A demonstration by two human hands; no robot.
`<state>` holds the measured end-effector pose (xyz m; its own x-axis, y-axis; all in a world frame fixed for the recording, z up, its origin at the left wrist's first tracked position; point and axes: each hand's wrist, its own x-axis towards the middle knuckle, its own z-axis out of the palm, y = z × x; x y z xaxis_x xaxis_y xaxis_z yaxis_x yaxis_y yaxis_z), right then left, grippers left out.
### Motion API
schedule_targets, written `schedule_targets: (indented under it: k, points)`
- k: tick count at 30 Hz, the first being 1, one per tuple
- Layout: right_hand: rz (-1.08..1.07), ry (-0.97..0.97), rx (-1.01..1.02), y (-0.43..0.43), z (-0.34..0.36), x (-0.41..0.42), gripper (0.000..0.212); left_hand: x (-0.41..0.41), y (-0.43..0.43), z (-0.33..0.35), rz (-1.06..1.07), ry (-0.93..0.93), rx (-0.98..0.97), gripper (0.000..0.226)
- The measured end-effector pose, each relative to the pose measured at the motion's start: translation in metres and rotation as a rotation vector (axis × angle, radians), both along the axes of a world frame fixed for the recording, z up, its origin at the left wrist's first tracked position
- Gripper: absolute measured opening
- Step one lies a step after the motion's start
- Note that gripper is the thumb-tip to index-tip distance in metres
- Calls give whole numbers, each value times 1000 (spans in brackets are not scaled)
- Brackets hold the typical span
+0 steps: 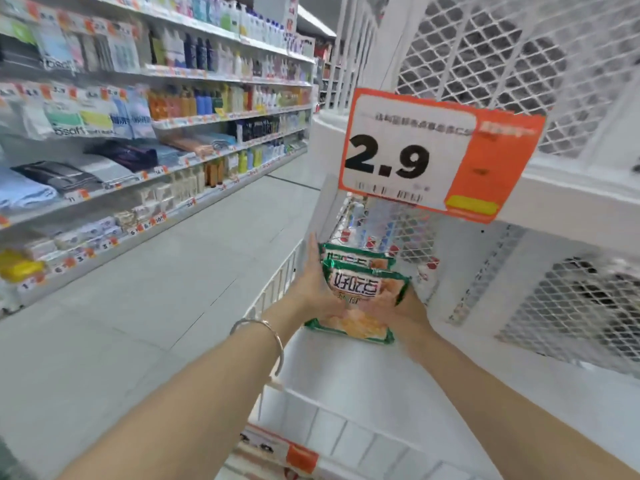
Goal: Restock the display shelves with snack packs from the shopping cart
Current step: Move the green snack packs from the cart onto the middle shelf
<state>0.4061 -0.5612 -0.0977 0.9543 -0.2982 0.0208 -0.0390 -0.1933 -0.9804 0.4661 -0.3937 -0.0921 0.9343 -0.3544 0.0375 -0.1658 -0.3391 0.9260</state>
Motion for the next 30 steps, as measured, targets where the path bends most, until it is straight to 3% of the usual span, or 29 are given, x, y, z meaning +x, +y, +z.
schedule_targets:
  k: [2, 5, 7, 9, 14, 18, 20, 23, 26, 30]
  points:
    - [1, -21, -10, 1, -5, 11, 81, 8, 2, -7, 44, -130, 83, 159]
    - [-32, -52, 46, 5, -13, 18, 76, 2, 8, 3, 7, -293, 304, 135]
    - [0, -34, 84, 2, -17, 23, 77, -2, 10, 5, 22, -511, 543, 120]
    - [52, 15, 102, -3, -22, 26, 91, 1, 11, 6, 44, -698, 770, 117]
    - [107, 137, 122, 1, -22, 31, 84, 14, 20, 16, -77, -742, 1007, 127]
    - [143, 113, 70, 15, -23, 29, 100, 16, 27, 19, -60, -727, 1051, 130]
    - [60, -42, -90, 15, -19, 15, 121, 14, 25, 21, -49, -723, 1066, 130]
    - [7, -265, -664, 14, -6, -1, 138, 14, 25, 20, -39, -716, 1052, 132]
    - [95, -340, -1150, 5, -7, 9, 119, 14, 25, 19, -39, -723, 1061, 131]
    - [138, -268, -1382, -10, -11, 17, 101, 15, 24, 18, -29, -722, 1079, 131]
